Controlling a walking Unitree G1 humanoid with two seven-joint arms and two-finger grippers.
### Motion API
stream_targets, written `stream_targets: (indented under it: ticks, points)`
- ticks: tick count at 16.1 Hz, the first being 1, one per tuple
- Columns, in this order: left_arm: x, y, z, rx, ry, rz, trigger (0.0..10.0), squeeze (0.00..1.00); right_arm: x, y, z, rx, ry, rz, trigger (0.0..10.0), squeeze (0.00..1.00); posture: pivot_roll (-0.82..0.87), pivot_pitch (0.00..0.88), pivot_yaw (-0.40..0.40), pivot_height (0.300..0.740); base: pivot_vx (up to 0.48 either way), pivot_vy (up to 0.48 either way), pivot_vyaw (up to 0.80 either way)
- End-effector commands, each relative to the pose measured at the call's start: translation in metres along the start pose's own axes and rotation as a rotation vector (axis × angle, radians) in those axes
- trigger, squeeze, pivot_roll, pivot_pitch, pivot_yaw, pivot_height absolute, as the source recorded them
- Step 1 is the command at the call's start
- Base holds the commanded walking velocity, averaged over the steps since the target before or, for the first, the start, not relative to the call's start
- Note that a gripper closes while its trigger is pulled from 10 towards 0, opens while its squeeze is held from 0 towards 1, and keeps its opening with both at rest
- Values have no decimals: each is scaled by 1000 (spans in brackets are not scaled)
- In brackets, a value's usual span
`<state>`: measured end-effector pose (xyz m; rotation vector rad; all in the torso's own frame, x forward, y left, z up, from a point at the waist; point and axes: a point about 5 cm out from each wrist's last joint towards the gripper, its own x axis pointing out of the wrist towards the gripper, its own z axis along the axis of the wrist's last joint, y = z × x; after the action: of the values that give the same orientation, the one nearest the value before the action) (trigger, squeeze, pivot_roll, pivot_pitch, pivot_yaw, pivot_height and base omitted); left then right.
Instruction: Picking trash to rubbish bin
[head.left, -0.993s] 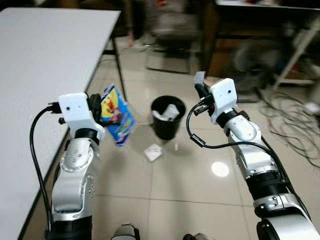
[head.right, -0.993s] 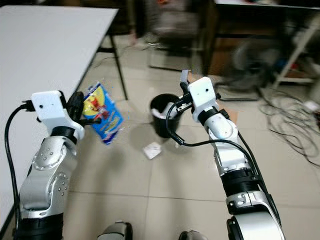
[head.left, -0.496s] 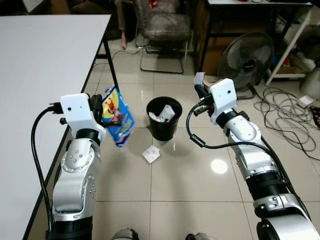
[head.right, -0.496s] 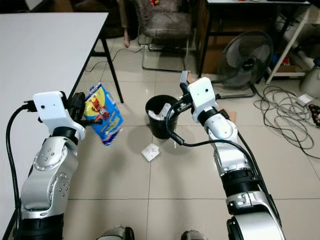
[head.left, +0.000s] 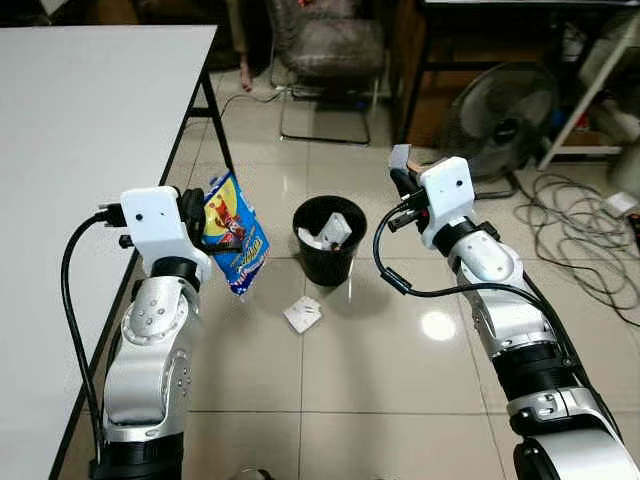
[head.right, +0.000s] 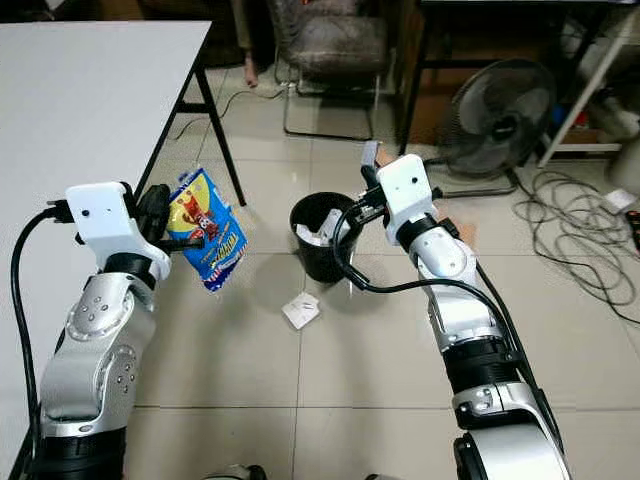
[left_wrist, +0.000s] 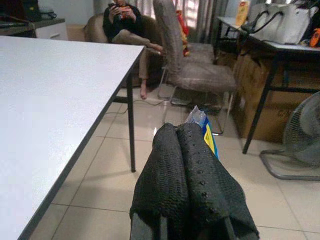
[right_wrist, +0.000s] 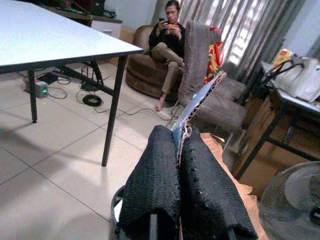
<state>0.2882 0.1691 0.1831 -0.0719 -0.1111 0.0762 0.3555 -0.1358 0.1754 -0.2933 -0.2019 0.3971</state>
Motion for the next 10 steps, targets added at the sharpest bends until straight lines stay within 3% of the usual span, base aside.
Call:
stream_targets:
  ticks: [1,10]
  points:
    - [-1,2,-2,14,13,7,0,0,0,-3,4,1,-12,-9,10000,0,-61,118,21,740,480,0,0]
    - [-1,5,-1,19,10,13,0,0,0,-1,3,6,-11,-5,10000,0,-59,116,24,740,480,0,0]
